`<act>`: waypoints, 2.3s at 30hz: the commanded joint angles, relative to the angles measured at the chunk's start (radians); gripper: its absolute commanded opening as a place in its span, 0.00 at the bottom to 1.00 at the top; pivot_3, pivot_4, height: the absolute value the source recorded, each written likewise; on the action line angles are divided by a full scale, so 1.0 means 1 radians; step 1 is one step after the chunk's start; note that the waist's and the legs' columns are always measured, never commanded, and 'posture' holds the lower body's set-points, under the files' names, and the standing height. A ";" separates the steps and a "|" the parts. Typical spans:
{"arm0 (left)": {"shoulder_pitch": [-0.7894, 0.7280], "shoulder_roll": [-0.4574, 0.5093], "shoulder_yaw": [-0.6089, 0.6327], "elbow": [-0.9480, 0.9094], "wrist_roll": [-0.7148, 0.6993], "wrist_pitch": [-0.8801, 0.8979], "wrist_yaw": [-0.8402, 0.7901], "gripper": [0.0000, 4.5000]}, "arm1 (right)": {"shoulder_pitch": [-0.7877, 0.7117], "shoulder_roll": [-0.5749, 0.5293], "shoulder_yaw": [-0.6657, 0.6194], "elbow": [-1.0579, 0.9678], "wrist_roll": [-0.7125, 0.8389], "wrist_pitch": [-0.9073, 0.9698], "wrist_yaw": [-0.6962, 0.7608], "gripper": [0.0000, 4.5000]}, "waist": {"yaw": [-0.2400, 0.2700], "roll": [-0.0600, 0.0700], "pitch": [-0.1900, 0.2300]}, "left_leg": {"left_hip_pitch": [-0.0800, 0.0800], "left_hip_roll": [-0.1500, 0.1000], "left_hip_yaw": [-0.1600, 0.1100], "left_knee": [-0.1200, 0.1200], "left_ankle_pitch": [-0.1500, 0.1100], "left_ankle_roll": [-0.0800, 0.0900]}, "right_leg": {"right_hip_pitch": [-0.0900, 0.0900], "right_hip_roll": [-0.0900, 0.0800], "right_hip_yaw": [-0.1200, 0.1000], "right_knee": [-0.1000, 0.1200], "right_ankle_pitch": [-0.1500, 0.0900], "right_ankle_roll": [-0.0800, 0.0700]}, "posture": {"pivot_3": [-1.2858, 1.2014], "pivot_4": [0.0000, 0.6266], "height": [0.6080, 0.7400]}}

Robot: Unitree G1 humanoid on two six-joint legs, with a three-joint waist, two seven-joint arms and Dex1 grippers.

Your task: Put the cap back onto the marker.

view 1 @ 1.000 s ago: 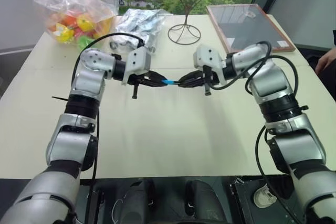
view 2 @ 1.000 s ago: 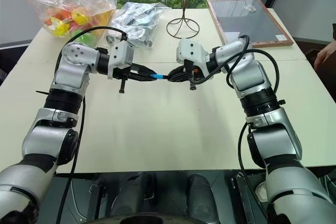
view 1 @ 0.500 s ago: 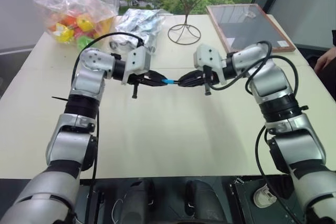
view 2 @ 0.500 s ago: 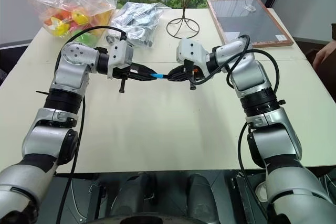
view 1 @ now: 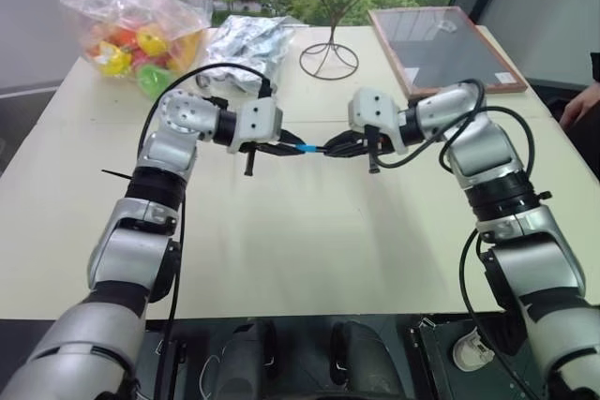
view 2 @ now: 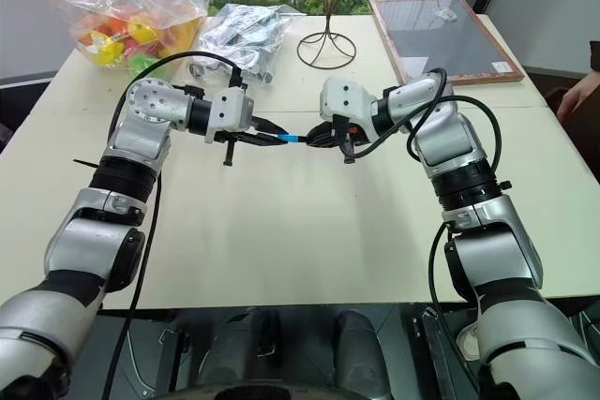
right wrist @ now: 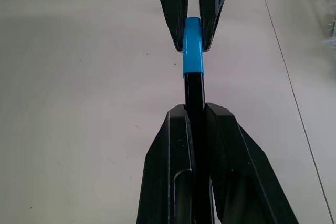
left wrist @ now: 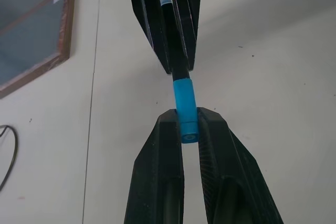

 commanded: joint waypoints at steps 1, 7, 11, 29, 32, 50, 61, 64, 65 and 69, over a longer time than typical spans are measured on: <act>-0.017 -0.026 -0.050 -0.013 -0.006 -0.028 -0.014 0.00 | -0.047 0.009 -0.025 -0.032 0.022 -0.033 -0.023 0.00 | 0.000 0.000 0.000 | 0.000 0.000 0.000 0.000 0.000 0.000 | 0.000 0.000 0.000 0.000 0.000 0.000 | 0.52 0.24 1.00; -0.019 -0.022 -0.050 0.005 0.001 -0.050 0.005 0.00 | -0.045 0.008 -0.022 -0.033 0.020 -0.040 -0.025 0.00 | -0.002 0.000 0.000 | 0.000 0.000 0.000 0.000 0.000 0.000 | 0.000 0.000 0.000 0.000 0.000 0.000 | 0.52 0.24 1.00; -0.022 -0.017 -0.051 0.026 0.004 -0.064 0.025 0.00 | -0.041 0.006 -0.022 -0.038 0.020 -0.041 -0.025 0.00 | -0.001 0.000 0.000 | 0.000 0.000 0.000 0.000 0.000 0.000 | 0.000 0.000 0.000 0.000 0.000 0.000 | 0.52 0.24 1.00; -0.070 0.034 -0.021 0.111 -0.018 -0.087 0.134 0.60 | 0.017 -0.050 -0.040 -0.008 0.010 -0.053 -0.059 0.00 | 0.000 0.000 0.000 | 0.000 0.000 0.000 0.000 0.000 0.000 | 0.000 0.000 0.000 0.000 0.000 0.000 | 0.52 0.24 1.00; -0.031 0.075 0.026 0.082 -0.060 -0.001 0.152 0.60 | 0.026 -0.079 -0.109 0.036 0.009 -0.040 -0.171 0.00 | -0.002 0.000 0.000 | 0.000 0.000 0.000 0.000 0.000 0.000 | -0.001 0.000 0.000 0.000 0.000 0.000 | 0.52 0.24 1.00; 0.598 -0.038 0.369 -0.846 -0.336 0.935 0.900 0.60 | 0.512 -0.034 -0.504 -0.446 0.137 0.631 -0.759 0.00 | -0.001 -0.001 -0.001 | 0.009 0.000 -0.003 -0.001 -0.003 0.005 | 0.005 -0.001 0.003 0.005 -0.001 0.000 | 0.52 0.24 1.00; 0.624 -0.094 0.369 -0.821 -0.280 0.925 1.124 0.61 | 0.542 0.038 -0.473 -0.394 0.162 0.648 -0.865 0.27 | 0.002 -0.001 -0.001 | 0.009 -0.001 -0.001 -0.001 -0.003 0.005 | 0.006 -0.001 0.003 0.004 -0.001 0.000 | 0.52 0.24 1.00; 0.638 -0.086 0.354 -0.820 -0.273 0.908 1.127 0.61 | 0.544 0.032 -0.467 -0.383 0.166 0.641 -0.873 0.59 | 0.000 -0.001 -0.001 | 0.009 -0.001 -0.001 -0.001 -0.003 0.005 | 0.006 -0.001 0.003 0.004 -0.001 0.000 | 0.52 0.24 1.00; 0.643 -0.086 0.354 -0.820 -0.273 0.905 1.128 0.61 | 0.543 0.029 -0.466 -0.380 0.167 0.639 -0.874 0.71 | -0.001 -0.001 -0.001 | 0.009 -0.001 -0.001 -0.002 -0.003 0.005 | 0.005 -0.001 0.003 0.004 -0.001 0.000 | 0.52 0.24 1.00; 0.658 -0.070 0.380 -0.825 -0.279 0.898 1.132 0.61 | 0.527 -0.011 -0.481 -0.381 0.173 0.598 -0.857 0.98 | 0.000 -0.001 -0.001 | 0.009 -0.001 -0.001 -0.002 -0.003 0.005 | 0.005 -0.001 0.003 0.004 -0.001 0.000 | 0.52 0.24 1.00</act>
